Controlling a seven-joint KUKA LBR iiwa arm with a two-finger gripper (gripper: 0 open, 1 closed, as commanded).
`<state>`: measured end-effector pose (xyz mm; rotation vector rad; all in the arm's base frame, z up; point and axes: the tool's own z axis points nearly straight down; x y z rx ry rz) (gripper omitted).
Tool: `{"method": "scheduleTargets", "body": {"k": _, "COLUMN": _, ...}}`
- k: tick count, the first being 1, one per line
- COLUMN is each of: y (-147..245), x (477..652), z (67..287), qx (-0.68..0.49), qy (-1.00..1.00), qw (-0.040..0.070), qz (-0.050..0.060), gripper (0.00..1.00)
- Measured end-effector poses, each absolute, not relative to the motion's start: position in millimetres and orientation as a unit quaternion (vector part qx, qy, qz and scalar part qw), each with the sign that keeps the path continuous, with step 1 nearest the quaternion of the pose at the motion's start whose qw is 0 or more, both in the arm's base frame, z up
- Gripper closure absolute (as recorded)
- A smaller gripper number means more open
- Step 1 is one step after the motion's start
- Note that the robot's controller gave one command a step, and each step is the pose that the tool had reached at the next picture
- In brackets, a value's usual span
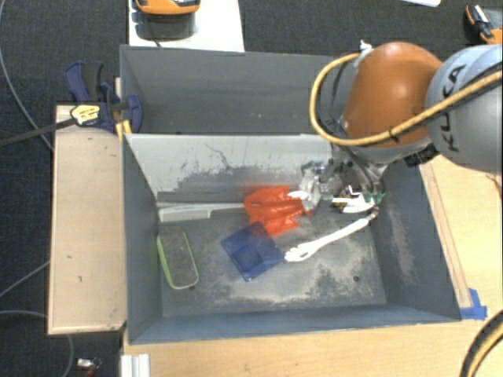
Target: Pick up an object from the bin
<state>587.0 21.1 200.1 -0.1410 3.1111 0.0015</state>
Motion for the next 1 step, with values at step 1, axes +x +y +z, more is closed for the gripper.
{"method": "scheduleTargets", "body": {"k": 1, "y": 21.1, "x": 586.9, "z": 219.4, "qx": -0.044, "qy": 0.999, "qw": 0.013, "qz": 0.001, "gripper": 1.0}}
